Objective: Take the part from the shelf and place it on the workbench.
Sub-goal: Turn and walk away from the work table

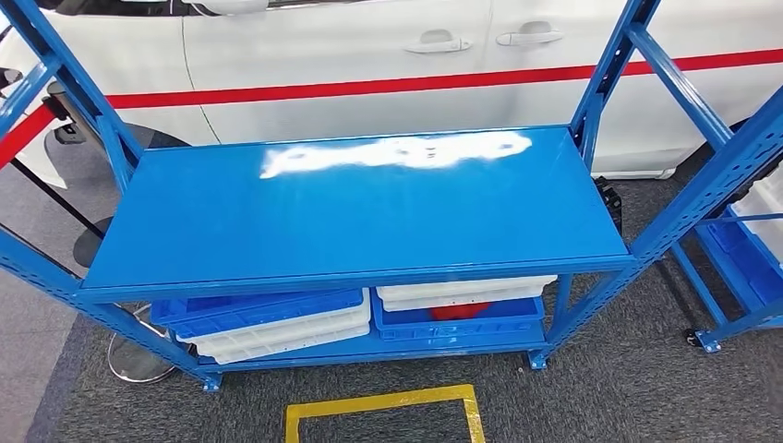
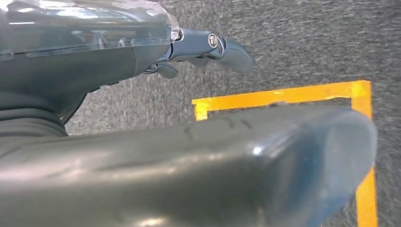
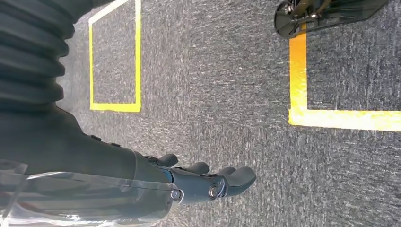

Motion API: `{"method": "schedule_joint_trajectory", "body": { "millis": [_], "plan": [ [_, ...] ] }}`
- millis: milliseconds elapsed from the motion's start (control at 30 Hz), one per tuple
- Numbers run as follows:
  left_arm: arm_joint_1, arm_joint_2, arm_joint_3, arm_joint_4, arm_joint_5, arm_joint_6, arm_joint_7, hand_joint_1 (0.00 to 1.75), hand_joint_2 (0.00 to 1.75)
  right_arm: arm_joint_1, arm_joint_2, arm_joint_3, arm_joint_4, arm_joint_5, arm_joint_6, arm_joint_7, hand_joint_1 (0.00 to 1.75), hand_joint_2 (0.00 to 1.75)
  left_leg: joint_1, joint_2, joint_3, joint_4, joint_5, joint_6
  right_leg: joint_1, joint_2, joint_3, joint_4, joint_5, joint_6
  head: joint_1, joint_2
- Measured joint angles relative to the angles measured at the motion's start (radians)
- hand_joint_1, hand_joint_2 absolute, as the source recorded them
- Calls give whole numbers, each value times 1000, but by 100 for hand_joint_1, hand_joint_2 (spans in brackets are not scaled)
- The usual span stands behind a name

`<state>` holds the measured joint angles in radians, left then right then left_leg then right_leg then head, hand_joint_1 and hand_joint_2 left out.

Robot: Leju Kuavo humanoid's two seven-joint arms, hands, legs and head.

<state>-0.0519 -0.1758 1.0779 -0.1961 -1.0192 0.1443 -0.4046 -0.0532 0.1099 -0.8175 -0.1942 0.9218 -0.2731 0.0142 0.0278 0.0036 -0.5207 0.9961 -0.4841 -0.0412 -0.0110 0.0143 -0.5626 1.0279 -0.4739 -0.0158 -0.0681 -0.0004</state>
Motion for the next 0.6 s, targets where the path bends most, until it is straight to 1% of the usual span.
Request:
{"method": "schedule_joint_trajectory", "body": {
  "millis": [33,133,300,433,500,600],
  "plan": [
    [0,0,0,0,1,0,1,0,44,0,0,0,0,0,0,0,0,175,-3,0,-1,0,3,6,0,1,0,-1,0,3,0,0],
    [0,0,2,0,2,1,5,0,175,1,0,0,0,0,1,1,0,175,-9,0,0,0,1,12,-4,1,2,-3,1,11,0,0],
    [-1,0,3,0,2,4,19,0,175,0,1,0,0,1,4,4,0,175,-13,0,0,1,0,17,-7,1,3,-6,2,16,0,0],
    [0,1,2,0,4,14,33,0,175,1,1,3,0,12,2,11,0,175,-14,0,0,1,0,19,-10,1,3,-6,1,17,0,0],
    [2,4,-12,0,19,14,42,0,175,4,0,17,-2,2,3,16,0,175,-14,0,0,1,0,19,-11,1,3,-6,1,17,0,0],
    [10,13,-56,-3,70,8,62,0,175,12,-1,53,-8,-42,15,19,0,175,-14,0,0,1,0,19,-11,1,3,-6,1,18,0,0]
  ]
}}
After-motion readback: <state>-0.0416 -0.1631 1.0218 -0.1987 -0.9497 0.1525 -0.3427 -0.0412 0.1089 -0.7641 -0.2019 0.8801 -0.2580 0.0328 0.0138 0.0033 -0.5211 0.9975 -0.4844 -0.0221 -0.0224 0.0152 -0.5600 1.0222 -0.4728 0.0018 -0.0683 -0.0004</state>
